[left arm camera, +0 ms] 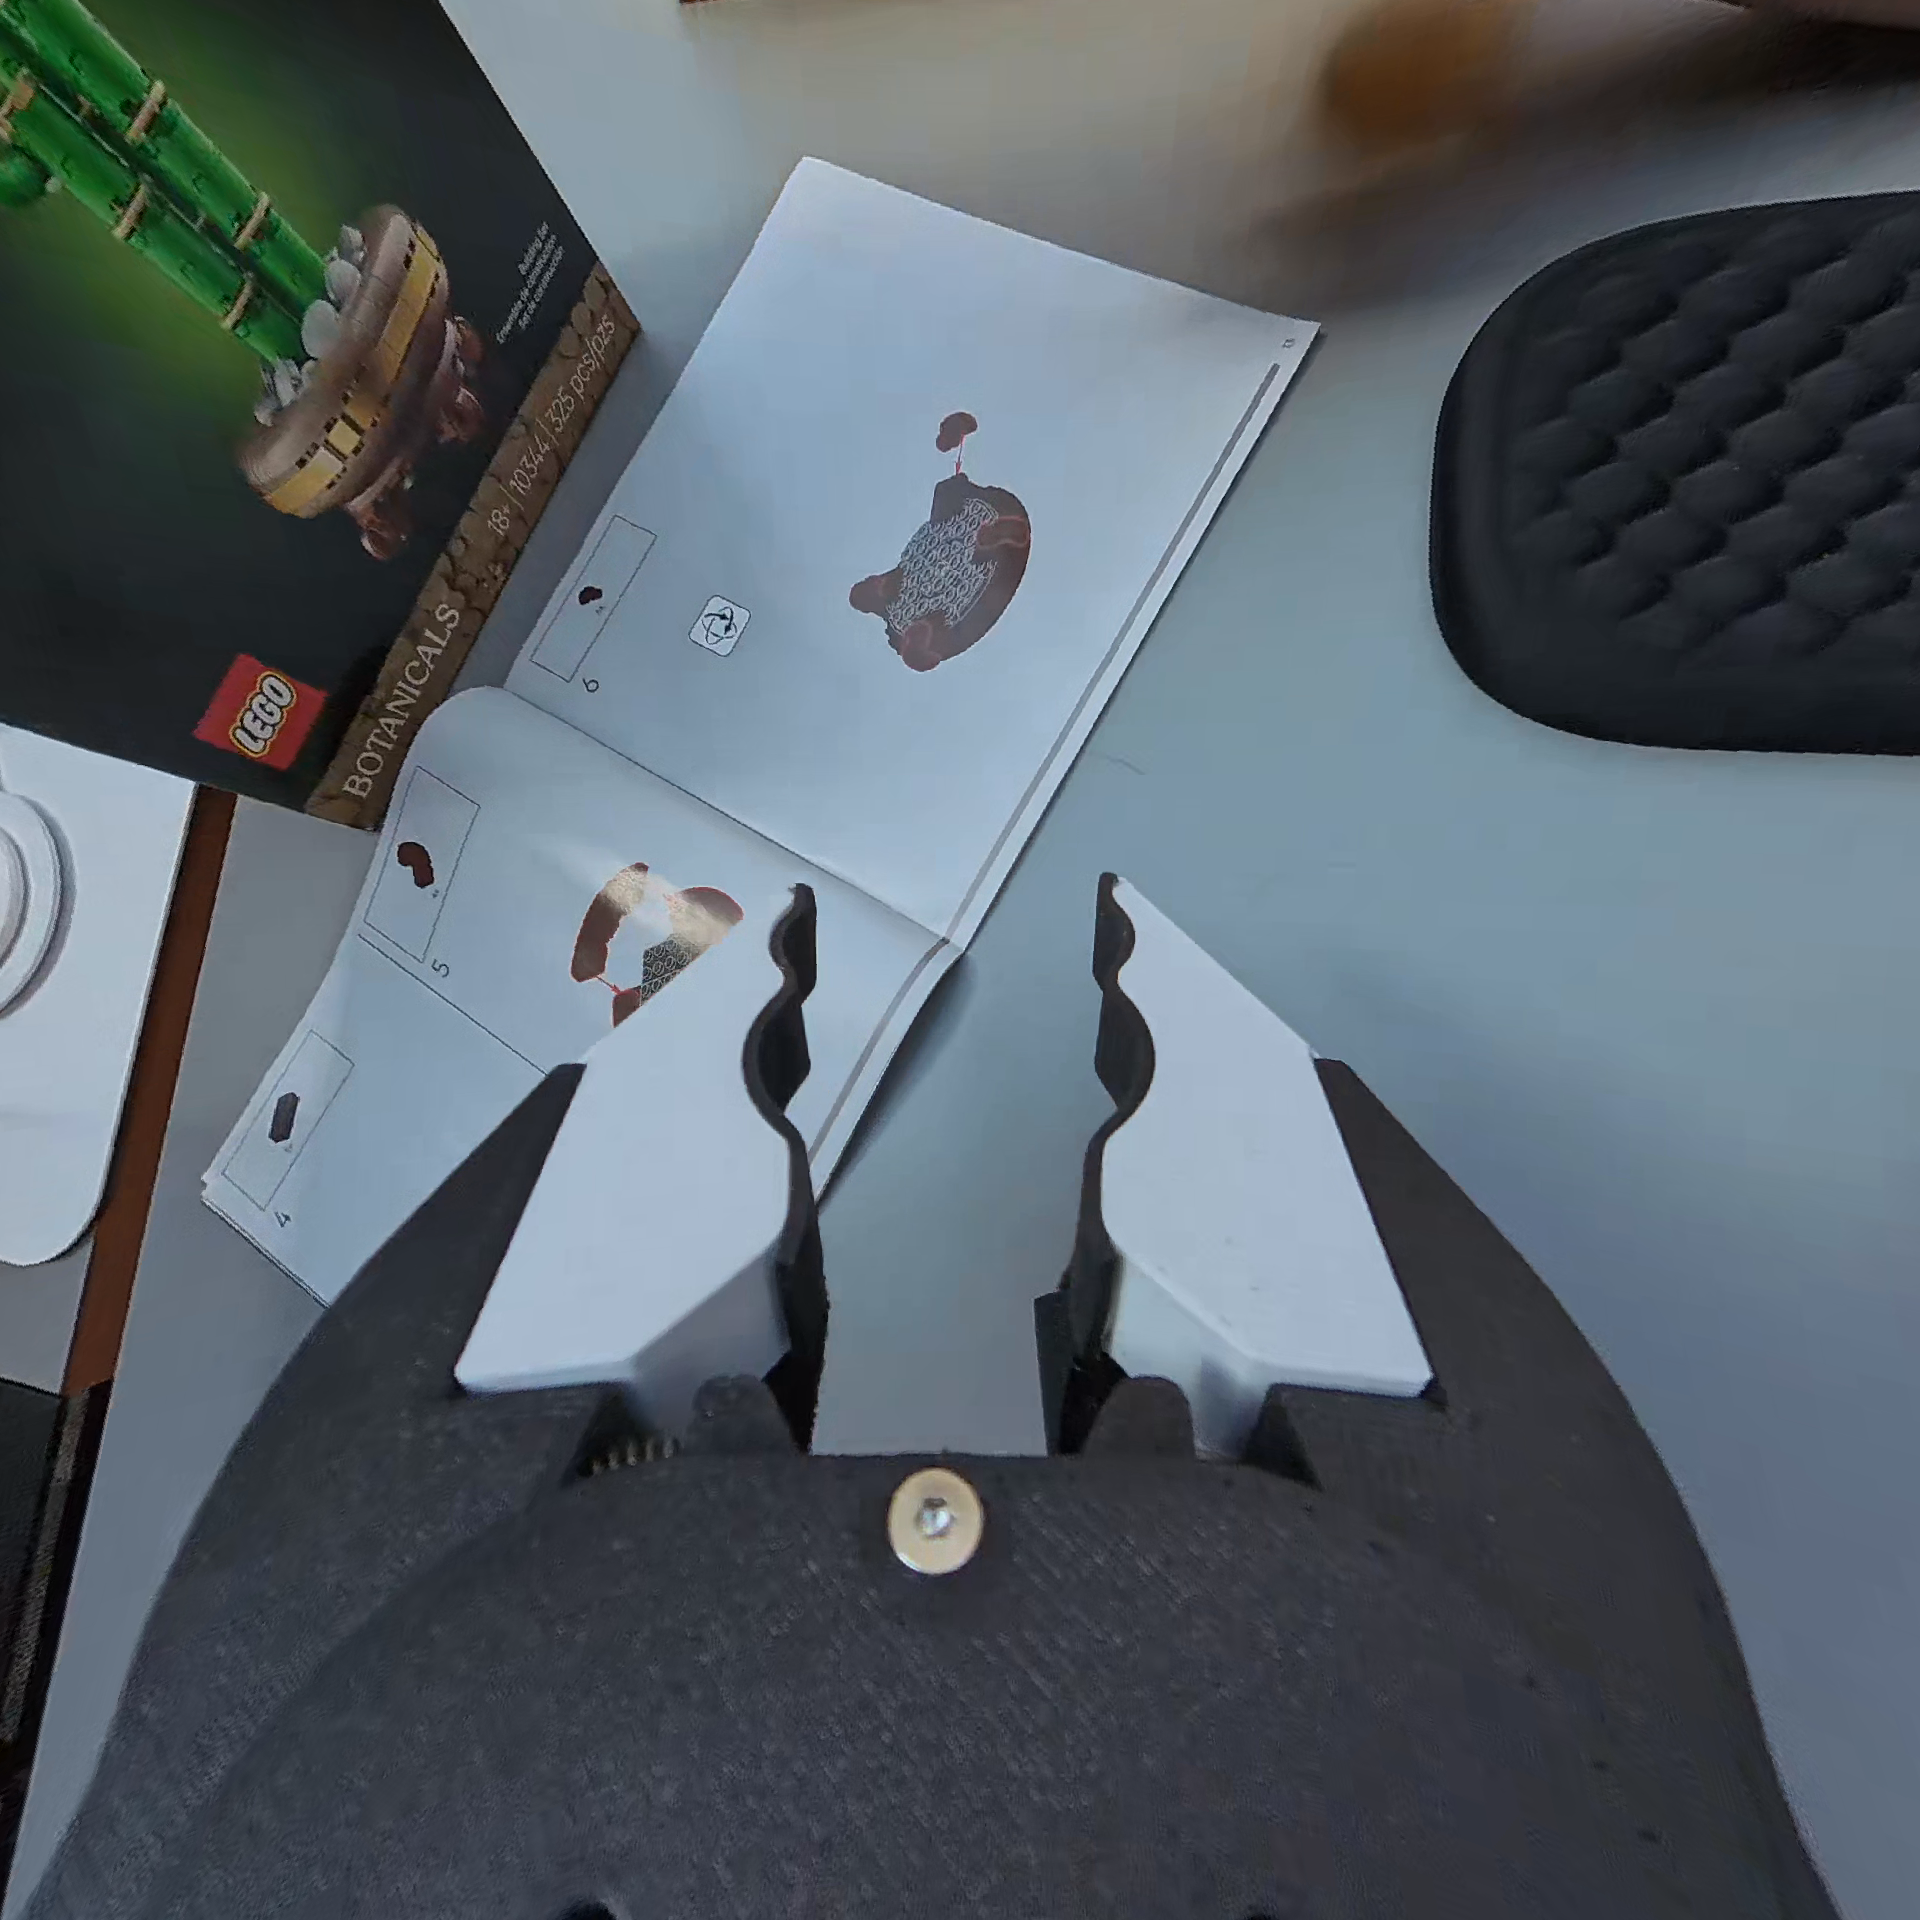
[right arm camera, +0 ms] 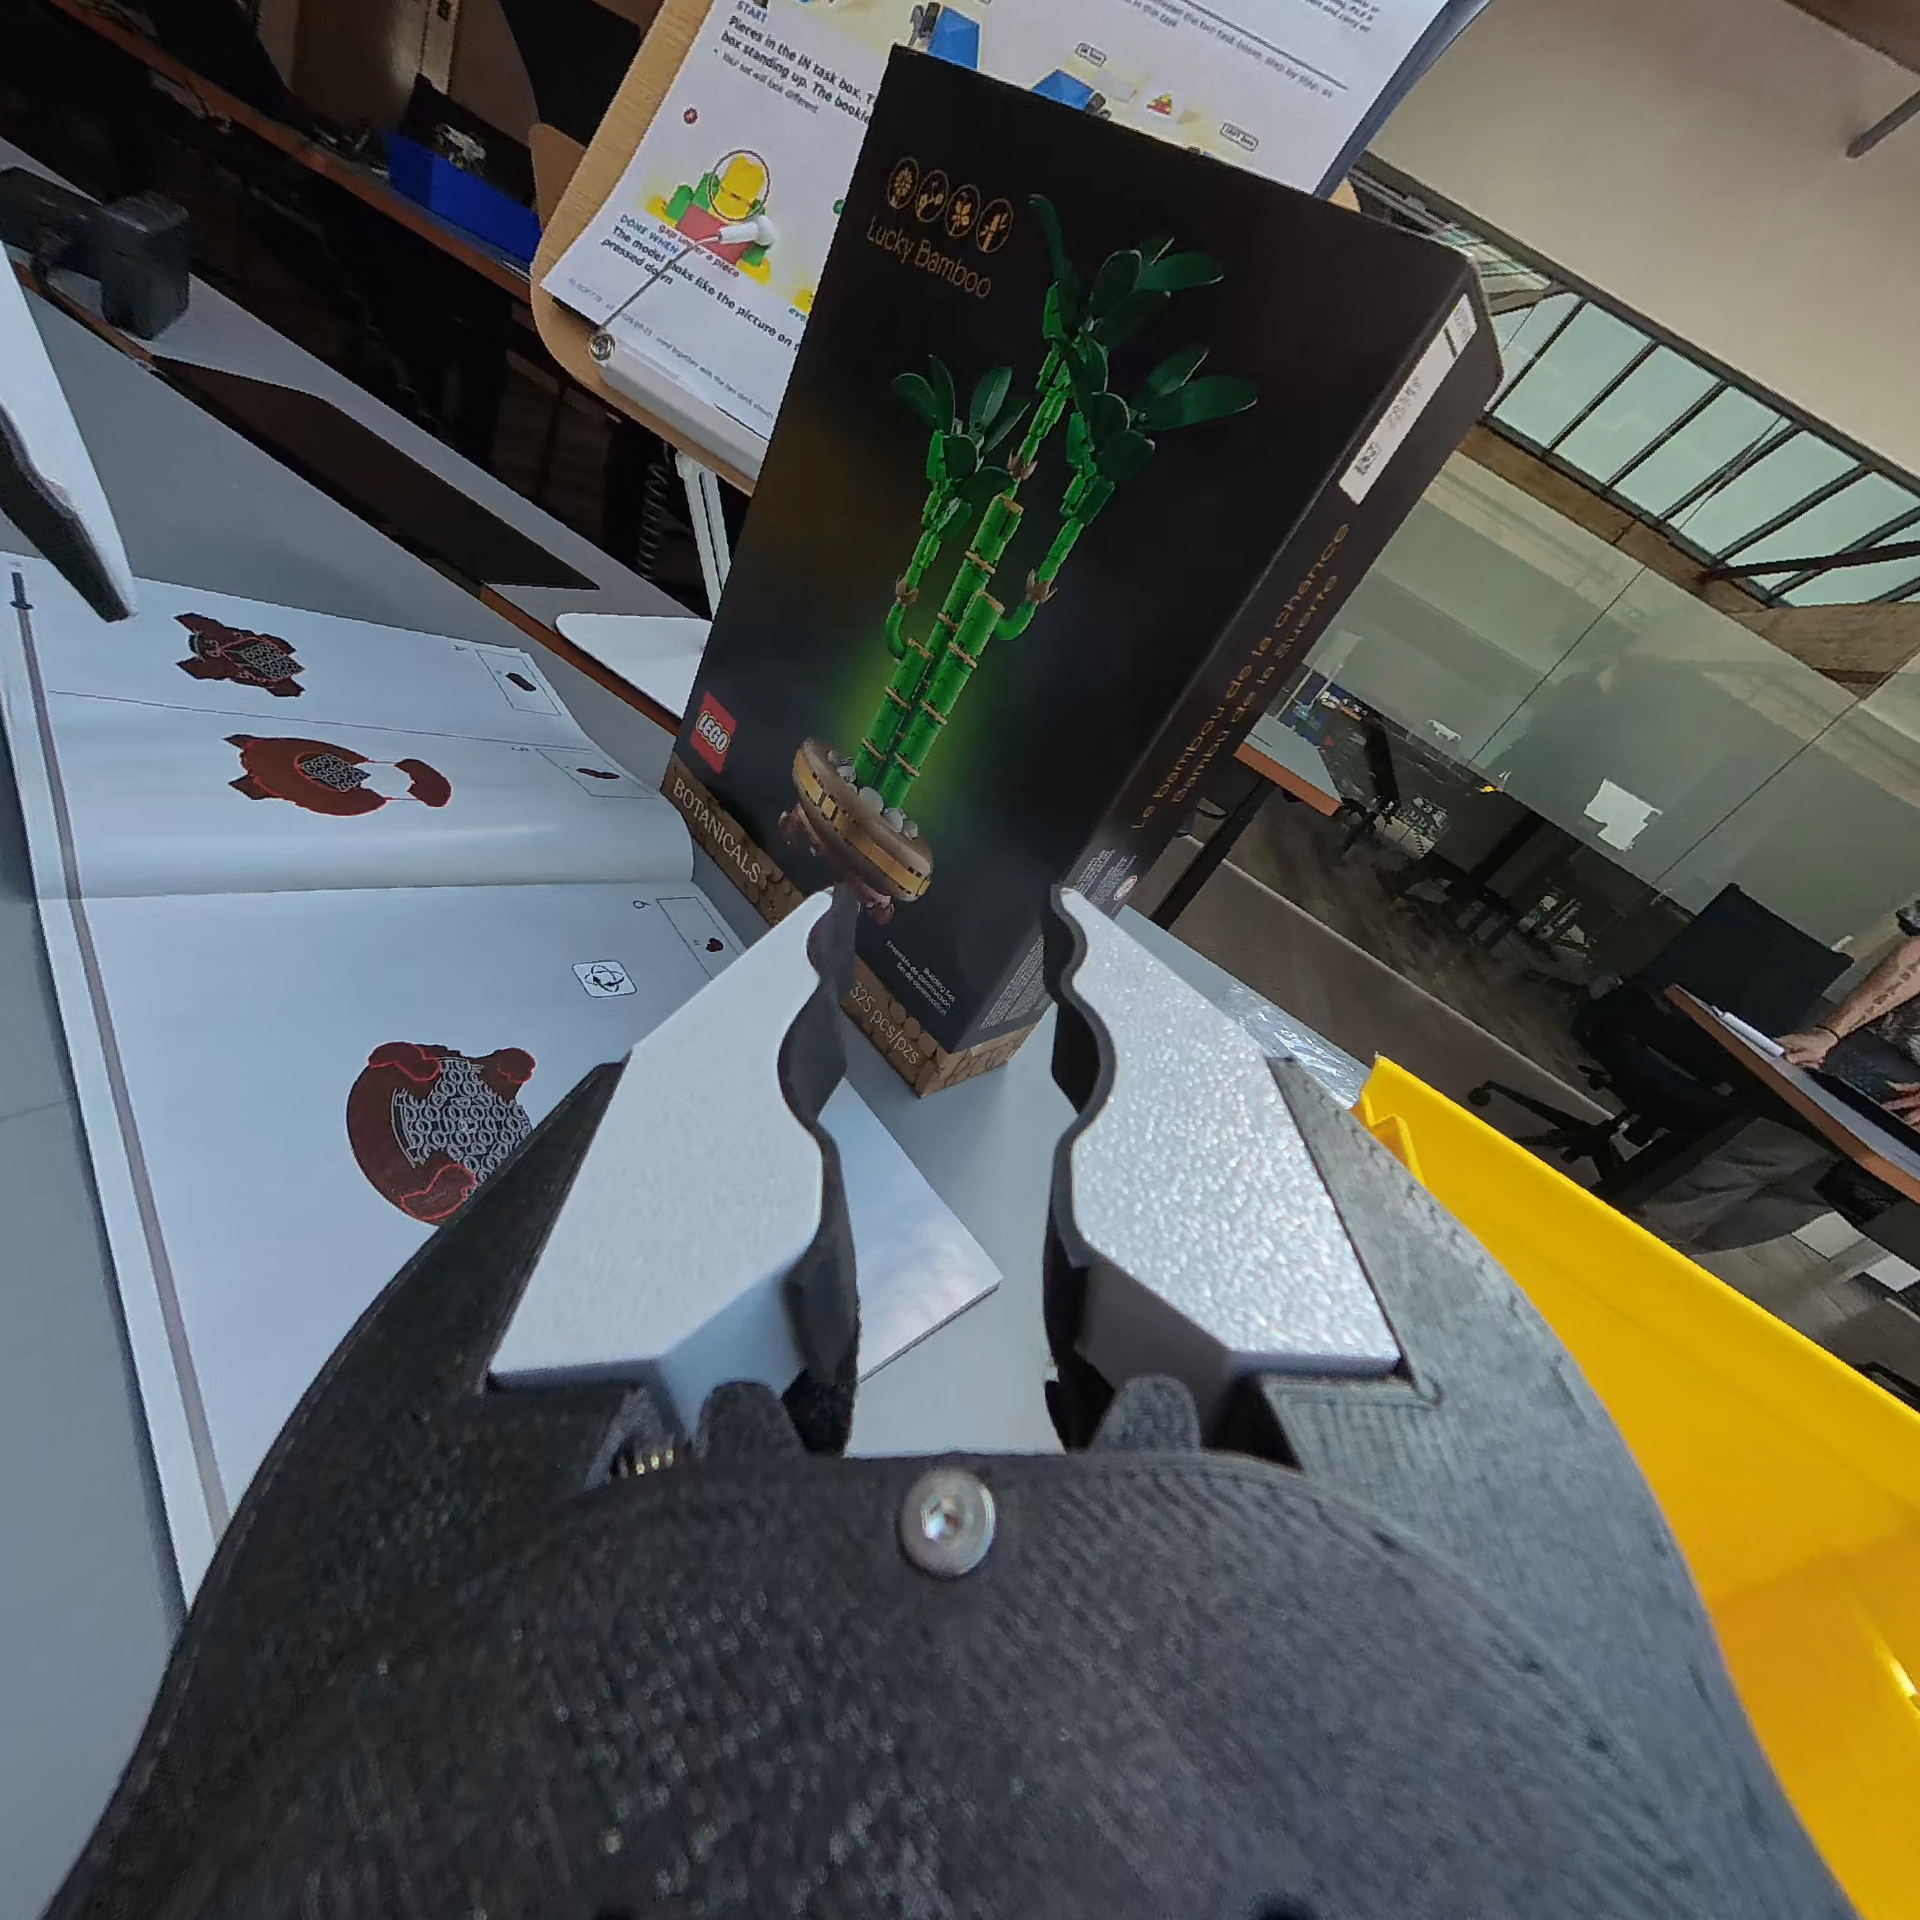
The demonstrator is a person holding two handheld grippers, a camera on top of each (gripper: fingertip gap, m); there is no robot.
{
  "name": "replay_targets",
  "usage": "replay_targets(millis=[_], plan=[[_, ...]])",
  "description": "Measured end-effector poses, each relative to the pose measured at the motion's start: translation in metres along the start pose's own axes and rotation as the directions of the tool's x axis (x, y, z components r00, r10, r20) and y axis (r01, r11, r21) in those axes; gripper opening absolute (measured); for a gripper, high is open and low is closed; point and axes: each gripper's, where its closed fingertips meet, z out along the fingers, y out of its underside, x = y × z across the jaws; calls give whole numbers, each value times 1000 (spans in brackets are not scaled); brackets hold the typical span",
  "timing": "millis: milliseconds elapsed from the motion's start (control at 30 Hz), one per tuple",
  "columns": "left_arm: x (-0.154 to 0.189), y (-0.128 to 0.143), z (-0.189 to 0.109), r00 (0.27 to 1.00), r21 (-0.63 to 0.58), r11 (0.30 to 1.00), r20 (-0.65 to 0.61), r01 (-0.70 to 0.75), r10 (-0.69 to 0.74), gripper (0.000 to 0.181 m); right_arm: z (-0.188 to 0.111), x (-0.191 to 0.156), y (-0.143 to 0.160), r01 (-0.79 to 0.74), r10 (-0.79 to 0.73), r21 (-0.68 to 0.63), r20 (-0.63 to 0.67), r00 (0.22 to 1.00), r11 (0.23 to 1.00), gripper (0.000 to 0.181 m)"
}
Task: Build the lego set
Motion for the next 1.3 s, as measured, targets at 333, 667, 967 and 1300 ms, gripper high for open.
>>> replay_targets(millis=[333,667,967,1300], plan=[[0,-3,-6,999,-15,999,-16,-36,36,52,1,3,5,-30,30,5,-3,1000,1000,35],[4,5,-36,999,-43,998,2,-54,55,53,0,7,3,-44,45,29,-18,999,999,35],[-6,39,-60,995,-205,974,18,-92,98,56,0,1,2,-14,14,34,-3,1000,999,35],[0,66,-98,993,-354,930,14,-105,117,59,3,-7,7,93,-93,-1,1,996,996,36]])
